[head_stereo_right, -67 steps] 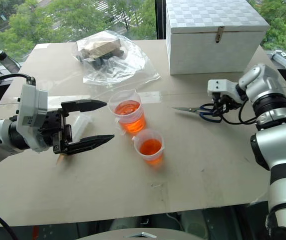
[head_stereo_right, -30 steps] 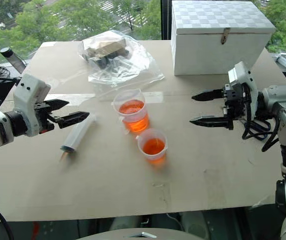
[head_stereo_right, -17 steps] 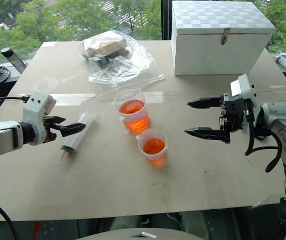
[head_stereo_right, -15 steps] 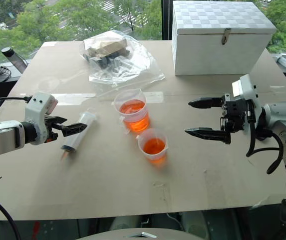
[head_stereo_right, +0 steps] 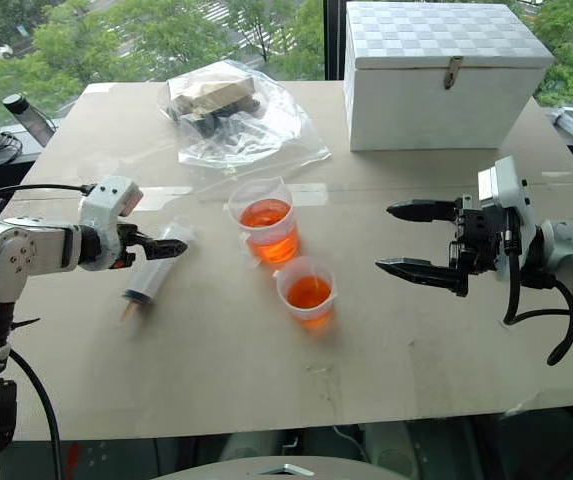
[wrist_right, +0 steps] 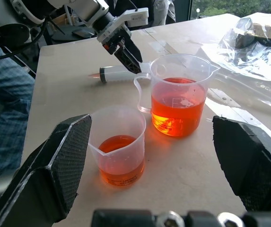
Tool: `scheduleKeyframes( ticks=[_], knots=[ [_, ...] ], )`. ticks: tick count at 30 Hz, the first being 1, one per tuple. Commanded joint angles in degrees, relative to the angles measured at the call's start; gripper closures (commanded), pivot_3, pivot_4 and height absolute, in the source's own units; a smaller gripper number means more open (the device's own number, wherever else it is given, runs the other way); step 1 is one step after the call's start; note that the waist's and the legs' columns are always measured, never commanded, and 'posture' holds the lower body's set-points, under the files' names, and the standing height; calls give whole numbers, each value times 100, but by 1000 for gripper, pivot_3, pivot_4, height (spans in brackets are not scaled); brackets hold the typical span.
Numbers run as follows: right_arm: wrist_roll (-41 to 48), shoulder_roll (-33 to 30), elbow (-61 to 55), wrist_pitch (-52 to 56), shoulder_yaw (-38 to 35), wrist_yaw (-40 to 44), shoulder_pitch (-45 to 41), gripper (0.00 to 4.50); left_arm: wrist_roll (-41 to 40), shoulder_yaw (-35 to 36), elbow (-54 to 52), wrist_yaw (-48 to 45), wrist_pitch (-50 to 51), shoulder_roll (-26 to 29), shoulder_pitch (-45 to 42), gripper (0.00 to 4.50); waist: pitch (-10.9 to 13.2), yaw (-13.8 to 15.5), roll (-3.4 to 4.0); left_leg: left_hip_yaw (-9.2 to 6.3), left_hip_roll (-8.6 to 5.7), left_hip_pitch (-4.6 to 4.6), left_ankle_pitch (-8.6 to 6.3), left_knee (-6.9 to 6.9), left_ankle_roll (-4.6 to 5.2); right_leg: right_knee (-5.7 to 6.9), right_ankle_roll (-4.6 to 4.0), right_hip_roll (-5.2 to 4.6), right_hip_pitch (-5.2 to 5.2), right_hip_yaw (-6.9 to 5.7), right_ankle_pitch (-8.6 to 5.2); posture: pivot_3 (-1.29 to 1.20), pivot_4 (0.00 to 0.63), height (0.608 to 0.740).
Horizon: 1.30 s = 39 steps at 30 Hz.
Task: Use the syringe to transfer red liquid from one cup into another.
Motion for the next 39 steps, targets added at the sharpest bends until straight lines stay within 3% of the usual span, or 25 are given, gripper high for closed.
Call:
scheduleKeyframes(
  ticks=[1,20,34,39],
  knots=[
    [90,-79,-160,-136,-150,-73,16,171,254,-355,302,-225,147,67,-480,0,0,1,-1,0,0,0,0,2,0,2,0,0,0,0,0,0,150,740],
    [383,-10,-428,-308,-166,-466,232,171,1402,-2251,2440,-2026,-188,20,-1945,0,-2,-4,-1,1,0,1,0,12,0,6,1,5,1,0,-1,0,150,740],
    [508,-330,-773,-440,-88,-376,-83,171,1933,-2501,2733,-2664,-184,-146,-2263,0,-3,-3,-1,-1,0,1,0,18,1,11,1,4,1,1,-1,0,150,740],
    [637,-830,-961,97,62,-593,-369,171,2104,-2597,2710,-2788,-209,-193,-2377,0,-2,3,-1,-2,1,-4,-1,25,2,11,1,1,1,-1,-1,0,150,740]
  ],
)
